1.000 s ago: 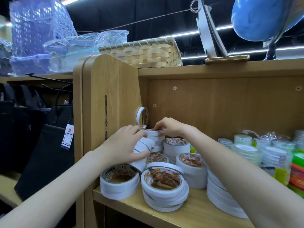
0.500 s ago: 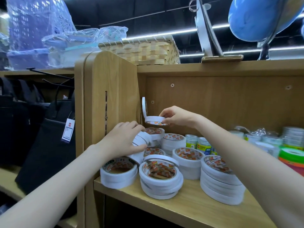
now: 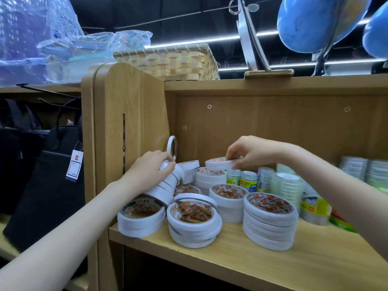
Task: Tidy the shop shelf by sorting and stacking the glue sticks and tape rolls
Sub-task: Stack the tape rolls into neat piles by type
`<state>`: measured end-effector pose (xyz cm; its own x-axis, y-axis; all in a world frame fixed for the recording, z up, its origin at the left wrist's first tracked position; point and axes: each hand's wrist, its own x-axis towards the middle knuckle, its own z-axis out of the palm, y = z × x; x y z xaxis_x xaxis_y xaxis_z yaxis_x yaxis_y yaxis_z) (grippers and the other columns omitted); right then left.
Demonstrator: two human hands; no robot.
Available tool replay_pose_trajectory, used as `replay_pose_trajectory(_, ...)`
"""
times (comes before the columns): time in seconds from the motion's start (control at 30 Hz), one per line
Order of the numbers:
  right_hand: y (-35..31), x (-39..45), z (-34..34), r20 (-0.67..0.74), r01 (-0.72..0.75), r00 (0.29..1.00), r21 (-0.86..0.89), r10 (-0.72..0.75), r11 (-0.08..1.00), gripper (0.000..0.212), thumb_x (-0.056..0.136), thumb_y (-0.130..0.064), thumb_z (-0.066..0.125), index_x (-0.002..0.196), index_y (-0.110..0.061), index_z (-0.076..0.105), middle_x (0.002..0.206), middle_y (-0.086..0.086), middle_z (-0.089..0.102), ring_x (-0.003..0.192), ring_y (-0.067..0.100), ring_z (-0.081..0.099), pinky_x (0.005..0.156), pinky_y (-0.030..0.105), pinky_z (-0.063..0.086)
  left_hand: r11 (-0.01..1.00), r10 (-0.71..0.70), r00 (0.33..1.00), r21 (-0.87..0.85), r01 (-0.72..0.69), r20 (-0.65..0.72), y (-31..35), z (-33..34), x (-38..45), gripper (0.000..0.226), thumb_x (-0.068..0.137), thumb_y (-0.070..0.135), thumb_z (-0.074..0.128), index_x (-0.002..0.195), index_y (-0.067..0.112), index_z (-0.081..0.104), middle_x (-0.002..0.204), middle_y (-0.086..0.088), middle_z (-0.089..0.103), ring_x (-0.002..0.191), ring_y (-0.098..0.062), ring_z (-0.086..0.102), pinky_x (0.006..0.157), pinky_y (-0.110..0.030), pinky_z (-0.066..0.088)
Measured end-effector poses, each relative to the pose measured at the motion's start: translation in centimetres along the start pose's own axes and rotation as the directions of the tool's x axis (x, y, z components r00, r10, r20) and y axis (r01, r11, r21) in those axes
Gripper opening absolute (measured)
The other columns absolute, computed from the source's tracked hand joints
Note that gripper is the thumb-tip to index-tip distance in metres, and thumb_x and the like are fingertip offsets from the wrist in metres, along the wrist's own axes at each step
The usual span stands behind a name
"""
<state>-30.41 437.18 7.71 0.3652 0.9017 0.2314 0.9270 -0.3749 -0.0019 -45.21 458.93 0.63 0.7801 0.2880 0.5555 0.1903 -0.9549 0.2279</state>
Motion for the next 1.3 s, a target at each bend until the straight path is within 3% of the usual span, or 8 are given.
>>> replay_pose_trajectory(0.13,0.6,-2.9,-0.3,0.102,-0.028,0.995,0.153,0.012,0.988,0.013,0.076,-0.015,0.075,0.083,-0.024,0.067,0.08,-0.006,0.07,0.072,0.002,0.063,0.07,0.018,0.049,0.998,-0.007,0.996,0.061,0.013,-0.086,0.2,0.7,-0.2,0.031,0.096,0.034,0.039,0.109,0.018,0.061,0.106,-0.006,0.059,0.101,-0.024,0.05,0.085,-0.038,0.04)
replay_pose_trajectory(0.27,0.1,-3.1,0.8,0.14,-0.059,0.989,0.045,0.052,0.997,0.023,0.071,-0.023,0.079,0.067,-0.034,0.06,0.07,-0.015,0.065,0.067,-0.001,0.06,0.069,0.018,0.048,0.993,-0.001,0.985,0.116,0.022,-0.173,0.7,1.2,-0.5,0.029,0.096,0.033,0.04,0.105,0.017,0.062,0.102,-0.005,0.059,0.098,-0.024,0.05,0.076,-0.034,0.035)
replay_pose_trajectory(0.53,-0.6,-5.1,-1.4,0.151,-0.102,0.982,-0.06,0.11,0.993,0.018,0.072,-0.023,0.078,0.07,-0.028,0.06,0.066,-0.013,0.064,0.06,-0.001,0.055,0.063,0.019,0.045,0.987,0.083,0.933,0.156,-0.029,-0.351,0.3,2.2,-1.0,0.03,0.095,0.031,0.041,0.1,0.012,0.064,0.096,-0.005,0.062,0.09,-0.025,0.051,0.071,-0.03,0.029)
replay_pose_trajectory(0.73,-1.8,-6.9,-1.0,0.409,-0.193,0.892,-0.045,0.194,0.98,0.017,0.074,-0.024,0.077,0.074,-0.018,0.061,0.062,-0.011,0.06,0.051,-0.003,0.052,0.051,0.011,0.04,0.985,0.075,0.926,0.174,-0.01,-0.369,0.6,2.4,-0.8,0.027,0.095,0.027,0.045,0.101,0.011,0.064,0.097,-0.007,0.063,0.091,-0.026,0.052,0.07,-0.03,0.029)
replay_pose_trajectory(0.93,-2.0,-4.9,-2.1,0.204,-0.166,0.966,0.006,0.161,0.986,0.022,0.082,-0.033,0.068,0.081,-0.011,0.067,0.069,-0.007,0.068,0.067,0.006,0.065,0.065,0.02,0.046,0.982,0.102,0.912,0.186,-0.028,-0.398,0.6,2.5,-1.2,0.02,0.092,0.022,0.051,0.093,0.008,0.066,0.087,-0.009,0.063,0.083,-0.028,0.053,0.066,-0.03,0.029)
replay_pose_trajectory(1.03,-3.0,-0.7,-1.3,0.083,-0.069,0.994,-0.056,0.073,0.996,0.017,0.087,-0.027,0.062,0.1,-0.018,0.065,0.099,-0.002,0.068,0.093,0.013,0.062,0.081,0.026,0.048,0.983,0.108,0.902,0.179,-0.035,-0.418,0.6,2.6,-1.3,0.017,0.09,0.021,0.054,0.089,0.008,0.066,0.083,-0.008,0.062,0.075,-0.023,0.047,0.064,-0.03,0.028)
replay_pose_trajectory(1.17,-4.1,6.4,1.5,0.049,0.008,0.999,-0.018,-0.007,1.0,0.041,0.095,-0.013,0.048,0.135,-0.017,0.044,0.135,0.004,0.051,0.122,0.019,0.048,0.095,0.024,0.036,0.987,0.077,0.911,0.163,-0.011,-0.404,0.3,2.4,-1.3,0.023,0.094,0.028,0.047,0.093,0.012,0.063,0.089,-0.002,0.059,0.079,-0.014,0.037,0.067,-0.028,0.027)
replay_pose_trajectory(1.3,-4.0,12.0,4.7,0.064,-0.008,0.998,0.025,0.006,1.0,0.044,0.095,-0.004,0.041,0.139,-0.014,0.04,0.144,0.008,0.042,0.128,0.023,0.042,0.099,0.03,0.038,0.98,0.056,0.924,0.196,0.021,-0.379,0.3,2.5,-1.1,0.035,0.092,0.038,0.035,0.089,0.015,0.061,0.085,0.001,0.056,0.079,-0.016,0.043,0.066,-0.028,0.028)
